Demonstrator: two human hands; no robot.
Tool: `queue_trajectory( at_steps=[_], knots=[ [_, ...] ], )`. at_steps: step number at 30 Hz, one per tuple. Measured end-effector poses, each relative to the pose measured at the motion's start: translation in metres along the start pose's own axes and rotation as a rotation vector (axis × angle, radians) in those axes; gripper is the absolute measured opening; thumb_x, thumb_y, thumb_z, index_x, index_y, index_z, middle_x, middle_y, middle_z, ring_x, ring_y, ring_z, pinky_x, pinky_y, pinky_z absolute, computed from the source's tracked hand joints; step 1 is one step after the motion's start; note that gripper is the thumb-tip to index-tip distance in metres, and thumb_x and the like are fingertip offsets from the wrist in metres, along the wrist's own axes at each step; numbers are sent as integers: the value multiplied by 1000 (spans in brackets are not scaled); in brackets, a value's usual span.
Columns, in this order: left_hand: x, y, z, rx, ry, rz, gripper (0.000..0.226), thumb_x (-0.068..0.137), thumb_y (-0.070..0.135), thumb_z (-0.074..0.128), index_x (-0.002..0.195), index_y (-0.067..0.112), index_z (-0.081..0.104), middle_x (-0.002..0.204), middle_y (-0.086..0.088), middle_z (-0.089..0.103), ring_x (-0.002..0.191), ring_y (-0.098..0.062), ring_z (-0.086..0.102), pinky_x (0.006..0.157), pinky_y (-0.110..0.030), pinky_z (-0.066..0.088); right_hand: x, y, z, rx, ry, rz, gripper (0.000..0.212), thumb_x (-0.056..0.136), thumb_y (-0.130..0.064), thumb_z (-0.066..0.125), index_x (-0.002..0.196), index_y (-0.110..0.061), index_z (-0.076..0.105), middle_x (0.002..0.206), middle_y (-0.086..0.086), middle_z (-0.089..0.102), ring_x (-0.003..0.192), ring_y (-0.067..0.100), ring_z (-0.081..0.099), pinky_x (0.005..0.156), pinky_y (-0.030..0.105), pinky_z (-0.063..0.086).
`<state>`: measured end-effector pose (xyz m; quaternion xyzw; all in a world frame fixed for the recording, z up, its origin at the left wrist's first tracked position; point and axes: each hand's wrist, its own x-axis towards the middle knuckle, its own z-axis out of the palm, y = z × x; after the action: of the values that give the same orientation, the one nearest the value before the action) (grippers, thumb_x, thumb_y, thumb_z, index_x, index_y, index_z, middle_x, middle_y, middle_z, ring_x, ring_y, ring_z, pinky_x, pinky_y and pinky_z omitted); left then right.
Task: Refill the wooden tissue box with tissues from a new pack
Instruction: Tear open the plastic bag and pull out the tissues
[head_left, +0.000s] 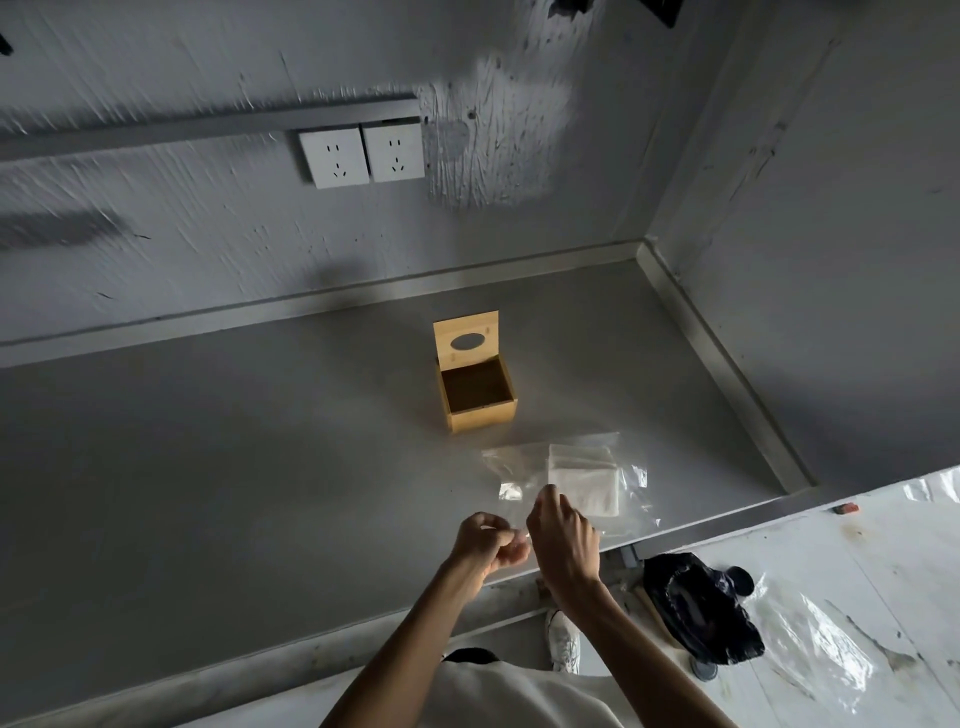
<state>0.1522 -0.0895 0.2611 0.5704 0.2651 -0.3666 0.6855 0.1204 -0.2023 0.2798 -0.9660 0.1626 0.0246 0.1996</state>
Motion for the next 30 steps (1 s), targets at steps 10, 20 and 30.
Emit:
queue_trajectory(
  at_steps=[10, 20, 30],
  knots=[
    [9, -2, 0, 58, 105, 28, 19, 84, -14, 53, 96, 0, 50, 74, -19, 60, 56, -25, 60, 61, -33, 56, 14, 27, -20, 101, 111, -73, 14, 96, -15, 52, 104, -17, 62, 102, 3, 66, 79, 14, 57, 56, 23, 40],
    [11, -7, -1, -76, 107, -13, 5, 90, 1, 58, 89, 5, 54, 71, -11, 55, 67, -22, 54, 67, -35, 53, 76, 37, -60, 508, 199, 7, 34, 90, -22, 63, 121, -14, 52, 116, 8, 64, 99, 22, 65, 75, 27, 50],
    [5, 0, 19, -125, 108, -90, 28, 89, -17, 49, 111, 0, 49, 82, -17, 56, 69, -25, 55, 63, -35, 52, 5, 70, 3, 153, 132, -5, 21, 83, -30, 70, 103, -25, 65, 113, -6, 63, 110, 19, 54, 79, 26, 43]
  ],
)
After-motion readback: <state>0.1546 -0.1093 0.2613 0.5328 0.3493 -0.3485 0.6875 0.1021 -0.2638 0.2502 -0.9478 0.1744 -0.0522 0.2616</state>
